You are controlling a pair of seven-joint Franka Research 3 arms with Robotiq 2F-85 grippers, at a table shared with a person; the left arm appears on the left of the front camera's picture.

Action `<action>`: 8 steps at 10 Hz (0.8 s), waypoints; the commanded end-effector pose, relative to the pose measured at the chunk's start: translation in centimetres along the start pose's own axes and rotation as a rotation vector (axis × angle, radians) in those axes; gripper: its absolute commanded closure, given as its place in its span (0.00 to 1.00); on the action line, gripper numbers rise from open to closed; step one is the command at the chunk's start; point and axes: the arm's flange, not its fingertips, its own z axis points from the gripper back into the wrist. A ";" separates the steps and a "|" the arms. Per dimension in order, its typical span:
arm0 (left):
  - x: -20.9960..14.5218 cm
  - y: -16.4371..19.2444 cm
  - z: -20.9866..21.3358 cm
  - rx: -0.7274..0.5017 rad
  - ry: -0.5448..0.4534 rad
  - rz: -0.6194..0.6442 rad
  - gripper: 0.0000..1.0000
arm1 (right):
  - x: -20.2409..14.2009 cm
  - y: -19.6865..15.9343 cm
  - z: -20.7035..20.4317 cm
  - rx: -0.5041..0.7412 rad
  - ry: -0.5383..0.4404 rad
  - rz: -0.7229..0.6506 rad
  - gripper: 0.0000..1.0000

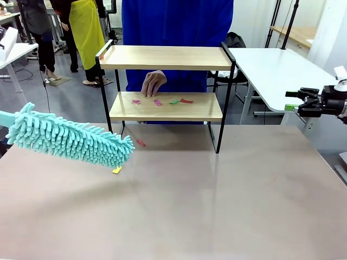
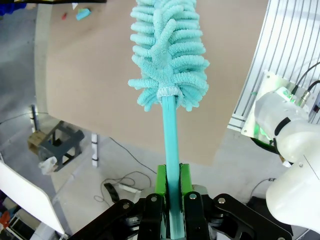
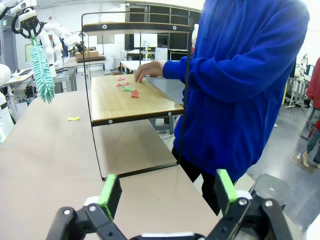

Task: Clean the shelf.
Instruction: Clean the specific section of the Shelf indicated by the human with the Duster.

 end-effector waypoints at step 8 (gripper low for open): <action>-0.2 0.0 -0.1 -0.003 -0.005 0.009 0.87 | 0.5 0.0 0.0 -0.001 0.007 -0.015 0.00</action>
